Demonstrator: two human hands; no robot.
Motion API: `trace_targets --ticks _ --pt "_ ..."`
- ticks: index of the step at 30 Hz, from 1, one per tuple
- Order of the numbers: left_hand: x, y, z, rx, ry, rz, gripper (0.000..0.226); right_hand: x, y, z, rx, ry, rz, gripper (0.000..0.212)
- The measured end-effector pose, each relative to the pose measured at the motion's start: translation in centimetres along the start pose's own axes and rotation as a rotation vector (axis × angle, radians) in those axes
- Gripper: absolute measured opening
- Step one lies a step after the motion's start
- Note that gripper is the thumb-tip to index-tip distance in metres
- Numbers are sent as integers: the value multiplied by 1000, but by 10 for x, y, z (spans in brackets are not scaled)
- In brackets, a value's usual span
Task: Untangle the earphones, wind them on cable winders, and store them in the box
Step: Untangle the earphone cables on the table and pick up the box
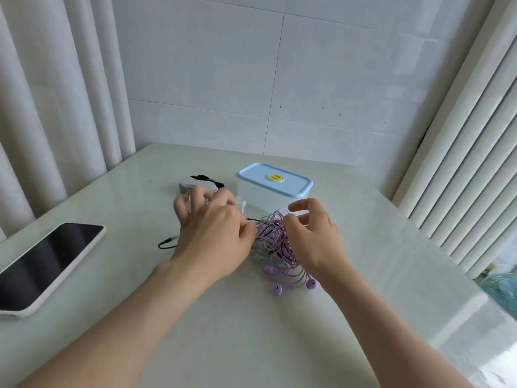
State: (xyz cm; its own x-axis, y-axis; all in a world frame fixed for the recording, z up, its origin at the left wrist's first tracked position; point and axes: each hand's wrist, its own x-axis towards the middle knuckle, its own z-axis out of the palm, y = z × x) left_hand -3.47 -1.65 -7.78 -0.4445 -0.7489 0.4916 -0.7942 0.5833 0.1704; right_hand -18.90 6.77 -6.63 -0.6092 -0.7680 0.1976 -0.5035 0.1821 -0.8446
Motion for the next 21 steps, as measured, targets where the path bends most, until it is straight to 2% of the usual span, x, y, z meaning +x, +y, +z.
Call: trace_targets --ticks 4,7,8,11,15,18,21 --pt "-1 6 2 -72 -112 52 64 1 -3 -3 23 29 81 25" --pt "-3 10 2 -204 -142 76 65 3 -3 -5 71 -10 174 37" --pt "-3 11 2 -245 -146 93 61 4 -2 -5 99 -20 209 38" --pt "-4 11 3 -460 -213 99 48 6 -1 -8 168 -43 255 19" --pt "-3 11 1 -616 -249 64 24 8 -2 -8 345 9 246 32" --pt "-3 12 -3 -697 -300 22 5 6 -2 -8 499 21 165 40" --pt "-2 13 -5 -804 -298 -62 7 3 -4 -9 582 -1 33 46"
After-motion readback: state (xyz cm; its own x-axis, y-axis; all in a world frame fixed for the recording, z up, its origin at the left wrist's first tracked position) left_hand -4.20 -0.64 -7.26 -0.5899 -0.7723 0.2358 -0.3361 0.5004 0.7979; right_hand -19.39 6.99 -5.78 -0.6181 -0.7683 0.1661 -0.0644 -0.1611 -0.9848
